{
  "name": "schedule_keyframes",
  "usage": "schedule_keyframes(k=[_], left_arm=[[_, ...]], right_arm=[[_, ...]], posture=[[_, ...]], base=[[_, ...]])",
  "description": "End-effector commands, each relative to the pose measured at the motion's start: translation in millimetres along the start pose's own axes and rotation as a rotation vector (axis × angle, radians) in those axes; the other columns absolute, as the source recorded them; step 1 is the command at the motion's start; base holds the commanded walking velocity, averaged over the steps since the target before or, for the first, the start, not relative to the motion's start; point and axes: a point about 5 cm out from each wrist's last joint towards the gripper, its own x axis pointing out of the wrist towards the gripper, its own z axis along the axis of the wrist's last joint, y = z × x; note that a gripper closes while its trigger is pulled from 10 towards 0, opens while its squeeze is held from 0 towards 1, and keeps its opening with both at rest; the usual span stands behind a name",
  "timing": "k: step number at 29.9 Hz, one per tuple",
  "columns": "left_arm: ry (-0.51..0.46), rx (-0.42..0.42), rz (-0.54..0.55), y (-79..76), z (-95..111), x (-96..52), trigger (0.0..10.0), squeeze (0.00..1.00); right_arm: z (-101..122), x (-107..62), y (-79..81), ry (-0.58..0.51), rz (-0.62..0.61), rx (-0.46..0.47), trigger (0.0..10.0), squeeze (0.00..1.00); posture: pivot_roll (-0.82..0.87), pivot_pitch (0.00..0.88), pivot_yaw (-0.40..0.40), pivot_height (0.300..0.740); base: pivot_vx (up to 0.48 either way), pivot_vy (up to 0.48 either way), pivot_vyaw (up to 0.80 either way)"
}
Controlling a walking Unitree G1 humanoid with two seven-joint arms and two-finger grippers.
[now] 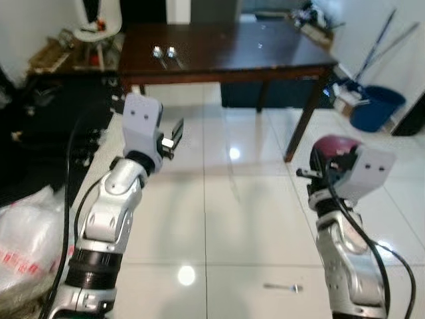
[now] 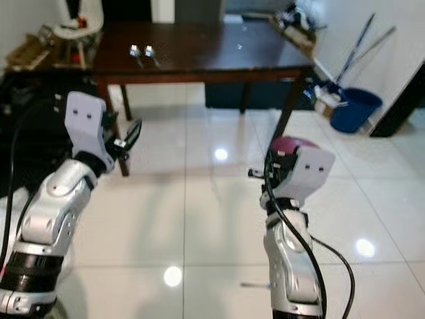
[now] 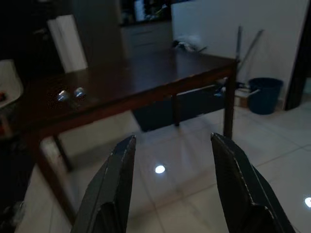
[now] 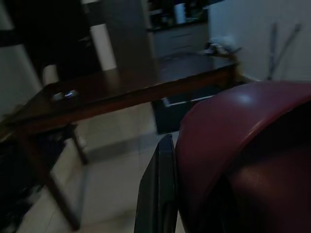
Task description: Setting the table
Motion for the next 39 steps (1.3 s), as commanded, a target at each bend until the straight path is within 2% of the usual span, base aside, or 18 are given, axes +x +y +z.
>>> schedule_keyframes(k=[1,11,20,39], left_arm=[[-0.007,-0.009,-0.015,-4.1,0,0.7,10.0,0.0],[-0.006,-0.008,-0.014,-3.8,0,0.9,10.0,0.0],[0.003,0.001,0.004,-1.7,-1,1.5,10.0,0.0],[-0.001,0.002,0.003,-1.8,-1,2.8,10.0,0.0]], right_arm=[[1,-0.4,-5.2,-0.003,-0.02,-0.009,10.0,0.0],[0,-0.3,-3.5,0.0,-0.013,-0.008,10.0,0.0],[-1,-0.7,6.6,0.01,0.053,0.012,10.0,0.0],[-1,-0.4,8.1,0.003,0.064,0.015,10.0,0.0]], posture=[[-0.08,0.0,0.063,0.74],[-0.08,0.0,0.064,0.74],[-0.08,0.0,0.066,0.74],[-0.08,0.0,0.068,0.74]], base=[[0.48,0.0,-0.79],[0.48,0.0,-0.79],[0.48,0.0,0.0],[0.48,0.0,0.0]])
